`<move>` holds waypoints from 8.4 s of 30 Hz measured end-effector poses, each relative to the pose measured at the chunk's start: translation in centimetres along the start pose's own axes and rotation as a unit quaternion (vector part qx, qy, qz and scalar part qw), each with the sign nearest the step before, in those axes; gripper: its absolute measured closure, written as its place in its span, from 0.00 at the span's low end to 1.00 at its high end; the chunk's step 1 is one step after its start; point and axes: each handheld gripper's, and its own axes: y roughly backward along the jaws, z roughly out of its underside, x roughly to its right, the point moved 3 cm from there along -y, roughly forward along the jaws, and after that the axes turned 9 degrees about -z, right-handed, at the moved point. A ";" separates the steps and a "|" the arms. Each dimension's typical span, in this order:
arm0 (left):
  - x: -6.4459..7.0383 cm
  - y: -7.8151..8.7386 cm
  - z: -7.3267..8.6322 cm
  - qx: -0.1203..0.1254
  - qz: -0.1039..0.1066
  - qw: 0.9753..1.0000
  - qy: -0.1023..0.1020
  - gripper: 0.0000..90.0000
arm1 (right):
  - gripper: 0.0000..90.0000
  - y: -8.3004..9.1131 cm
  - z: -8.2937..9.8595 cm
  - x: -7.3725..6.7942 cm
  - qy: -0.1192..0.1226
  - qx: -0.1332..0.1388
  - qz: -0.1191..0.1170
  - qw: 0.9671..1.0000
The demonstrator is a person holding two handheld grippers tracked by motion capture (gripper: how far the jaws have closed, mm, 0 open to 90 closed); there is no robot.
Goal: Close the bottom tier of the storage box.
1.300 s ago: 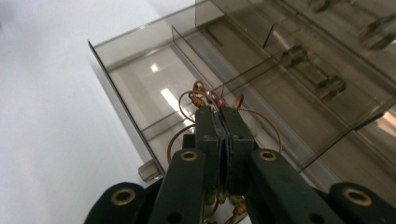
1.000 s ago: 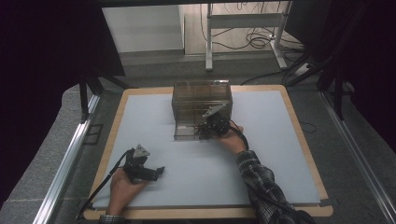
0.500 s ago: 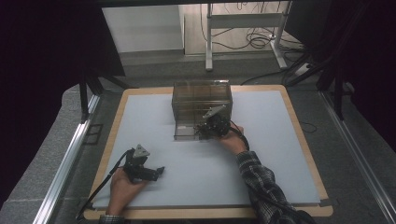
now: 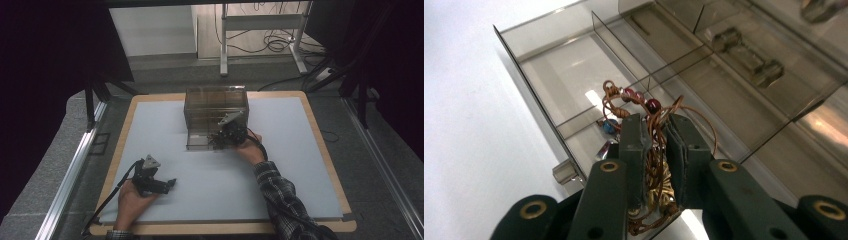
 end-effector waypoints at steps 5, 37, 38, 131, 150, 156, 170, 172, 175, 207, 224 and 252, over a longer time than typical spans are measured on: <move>0.0 0.0 0.0 0.000 0.000 1.000 0.000 0.00 | 0.82 0.5 -0.4 -0.2 0.004 0.006 0.000 1.000; 0.0 0.0 0.0 0.000 0.000 1.000 0.000 0.00 | 0.71 2.7 -1.0 -1.4 0.016 0.021 -0.004 1.000; 0.0 0.0 0.0 0.000 0.000 1.000 0.000 0.00 | 0.70 2.7 -1.0 -1.5 0.016 0.022 -0.005 1.000; 0.0 0.0 0.0 0.000 0.000 1.000 0.000 0.00 | 0.29 3.2 3.0 -4.7 0.028 -0.004 -0.052 0.998; 0.0 0.0 0.0 0.000 0.000 1.000 0.000 0.00 | 0.29 2.4 3.8 -4.4 0.013 -0.016 -0.059 0.998; 0.0 0.0 0.0 0.000 0.000 1.000 0.001 0.00 | 0.29 2.0 3.9 -4.3 0.014 -0.019 -0.064 0.998; 0.0 0.0 0.0 0.000 0.000 1.000 0.001 0.00 | 0.29 1.5 4.1 -4.4 0.013 -0.028 -0.064 0.997; 0.0 0.0 0.0 0.000 0.000 1.000 0.001 0.00 | 0.29 1.3 4.2 -4.3 0.014 -0.031 -0.064 0.997; 0.0 0.0 0.0 0.000 0.000 1.000 0.001 0.00 | 0.29 1.2 4.1 -4.3 0.014 -0.030 -0.063 0.997; 0.0 0.0 0.0 0.000 0.000 1.000 0.000 0.00 | 0.28 0.8 3.7 -3.5 0.018 -0.021 -0.053 0.998; 0.0 0.0 0.0 0.000 0.000 1.000 0.000 0.00 | 0.28 0.6 3.5 -2.9 0.011 -0.012 -0.055 0.998; 0.0 0.0 0.0 0.000 0.000 1.000 0.000 0.00 | 0.28 0.1 3.0 -2.0 0.007 -0.010 -0.053 0.999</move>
